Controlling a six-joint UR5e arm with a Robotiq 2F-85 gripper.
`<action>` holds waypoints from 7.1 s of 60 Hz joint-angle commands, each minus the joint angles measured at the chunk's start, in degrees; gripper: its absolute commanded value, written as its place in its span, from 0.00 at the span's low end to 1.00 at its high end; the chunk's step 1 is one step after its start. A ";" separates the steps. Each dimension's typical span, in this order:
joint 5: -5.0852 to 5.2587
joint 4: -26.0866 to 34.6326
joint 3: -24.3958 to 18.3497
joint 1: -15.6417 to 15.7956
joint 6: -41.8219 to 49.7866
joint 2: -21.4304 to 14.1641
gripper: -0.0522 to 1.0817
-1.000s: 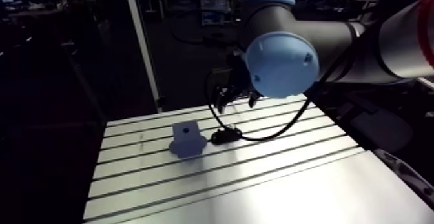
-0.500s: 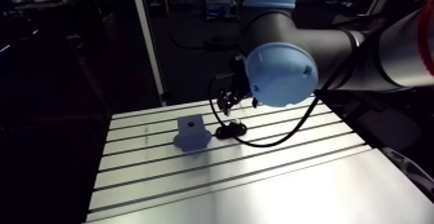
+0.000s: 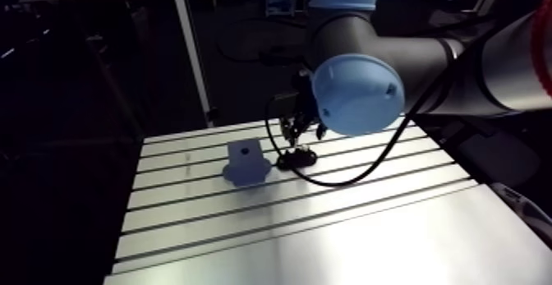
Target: Pick up the M10 bolt and insert it into the hex recess until seated.
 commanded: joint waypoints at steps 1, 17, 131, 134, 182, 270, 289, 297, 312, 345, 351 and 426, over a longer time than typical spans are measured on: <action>0.03 -0.03 0.09 -0.06 0.72 0.65 0.38; -0.05 -3.02 0.27 -0.06 0.72 0.93 0.40; -0.13 -2.49 0.27 -0.05 3.09 2.87 0.52; -0.14 -2.49 0.35 -0.06 3.09 2.87 0.52; -0.23 -2.58 0.27 0.02 3.09 3.31 0.57; -0.23 -2.76 0.36 -0.05 3.09 3.40 0.65; -0.23 -2.84 0.36 -0.06 3.18 3.31 0.66; -0.23 -2.84 0.36 -0.06 3.18 3.22 0.66; -0.23 -2.84 0.36 -0.06 3.18 3.22 0.67; 0.03 -2.76 0.11 -0.15 3.27 2.27 0.70; 0.12 -2.67 -0.07 -0.15 3.27 1.84 0.71; 0.49 36.85 -24.50 5.23 13.38 -1.49 1.00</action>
